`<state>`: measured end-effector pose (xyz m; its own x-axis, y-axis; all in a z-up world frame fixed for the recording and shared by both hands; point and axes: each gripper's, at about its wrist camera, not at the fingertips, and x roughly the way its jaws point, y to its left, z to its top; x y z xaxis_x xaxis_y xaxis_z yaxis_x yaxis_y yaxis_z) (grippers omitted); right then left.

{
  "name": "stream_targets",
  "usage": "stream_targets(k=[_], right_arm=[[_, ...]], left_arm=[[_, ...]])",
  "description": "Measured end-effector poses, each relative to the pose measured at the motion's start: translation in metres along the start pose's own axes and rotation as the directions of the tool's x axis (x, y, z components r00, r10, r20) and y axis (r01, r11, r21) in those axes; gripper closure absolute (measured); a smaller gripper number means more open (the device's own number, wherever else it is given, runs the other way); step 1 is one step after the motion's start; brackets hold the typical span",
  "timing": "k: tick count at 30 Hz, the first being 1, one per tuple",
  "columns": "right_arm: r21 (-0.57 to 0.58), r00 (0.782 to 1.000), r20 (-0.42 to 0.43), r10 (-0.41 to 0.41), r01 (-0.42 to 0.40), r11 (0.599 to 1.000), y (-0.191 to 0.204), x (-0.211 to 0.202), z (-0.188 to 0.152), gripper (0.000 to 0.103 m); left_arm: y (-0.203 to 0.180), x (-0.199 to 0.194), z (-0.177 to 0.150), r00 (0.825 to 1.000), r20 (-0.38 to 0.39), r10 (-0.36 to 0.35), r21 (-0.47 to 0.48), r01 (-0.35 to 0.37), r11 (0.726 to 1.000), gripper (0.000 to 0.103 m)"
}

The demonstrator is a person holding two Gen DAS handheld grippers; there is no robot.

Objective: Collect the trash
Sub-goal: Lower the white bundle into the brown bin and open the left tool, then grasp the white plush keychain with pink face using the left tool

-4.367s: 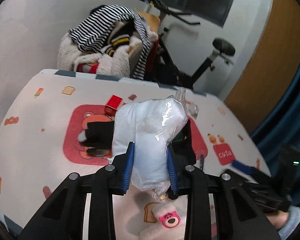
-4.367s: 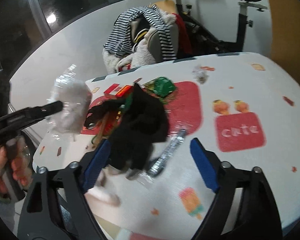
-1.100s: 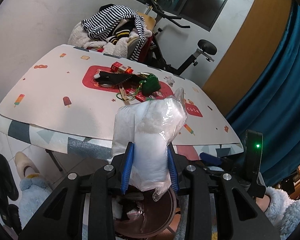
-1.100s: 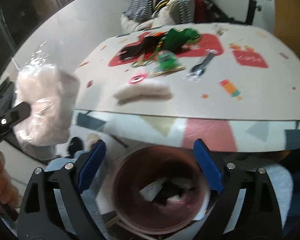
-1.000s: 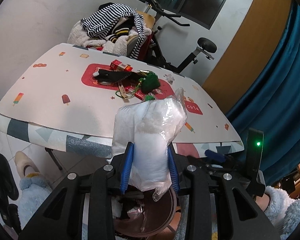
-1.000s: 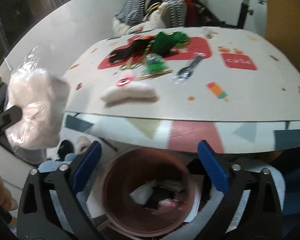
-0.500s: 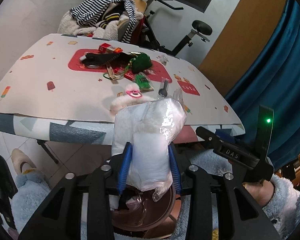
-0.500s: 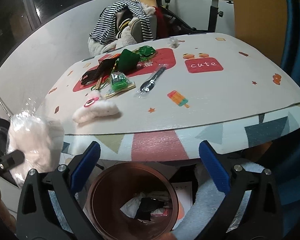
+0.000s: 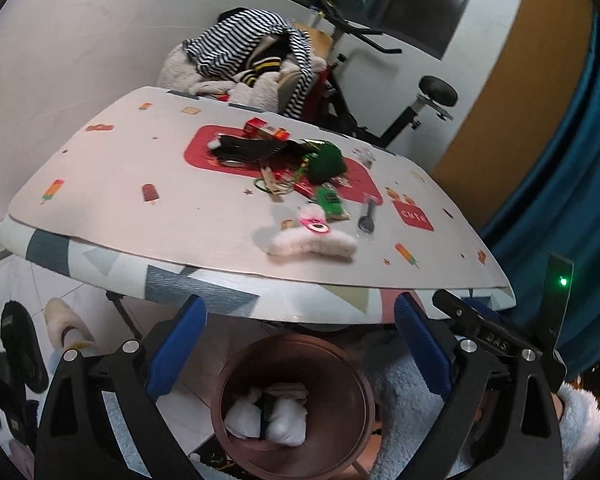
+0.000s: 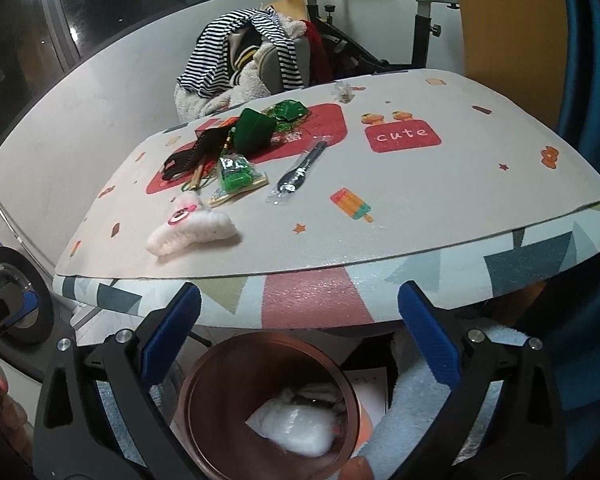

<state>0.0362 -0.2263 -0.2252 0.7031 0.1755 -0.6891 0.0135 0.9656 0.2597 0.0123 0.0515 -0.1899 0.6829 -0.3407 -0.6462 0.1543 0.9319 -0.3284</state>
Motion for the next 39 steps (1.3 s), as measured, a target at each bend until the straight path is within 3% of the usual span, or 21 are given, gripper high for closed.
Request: stream_targets(k=[13, 19, 23, 27, 33, 39], right_arm=[[-0.039, 1.000, 0.009, 0.011, -0.011, 0.999, 0.003, 0.009, 0.010, 0.006], [-0.089, 1.000, 0.017, 0.015, -0.014, 0.996, 0.003, 0.014, 0.019, 0.006], [-0.102, 0.998, -0.006, 0.065, -0.065, 0.993, 0.004, 0.019, 0.024, 0.006], [-0.130, 0.999, -0.016, 0.036, -0.038, 0.991, 0.008, 0.024, 0.028, 0.006], [-0.095, 0.999, -0.043, 0.023, -0.027, 0.995, 0.000, 0.033, 0.042, 0.006], [-0.090, 0.999, -0.034, 0.033, -0.036, 0.995, -0.012, 0.038, 0.054, 0.006]], left_arm=[[0.018, 0.012, 0.003, 0.999, -0.017, 0.027, -0.055, -0.028, 0.998, 0.011], [0.017, 0.025, 0.004, 0.999, -0.036, 0.041, -0.022, -0.042, 0.999, 0.011], [0.015, 0.033, 0.005, 0.998, -0.045, 0.040, -0.003, -0.040, 0.999, 0.011], [0.014, 0.042, 0.006, 0.997, -0.057, 0.046, 0.020, -0.045, 0.999, 0.011], [0.013, 0.060, 0.020, 0.996, -0.072, 0.053, 0.059, -0.049, 0.997, 0.020], [-0.002, 0.099, 0.037, 0.991, -0.127, 0.034, 0.192, -0.009, 0.981, 0.031]])
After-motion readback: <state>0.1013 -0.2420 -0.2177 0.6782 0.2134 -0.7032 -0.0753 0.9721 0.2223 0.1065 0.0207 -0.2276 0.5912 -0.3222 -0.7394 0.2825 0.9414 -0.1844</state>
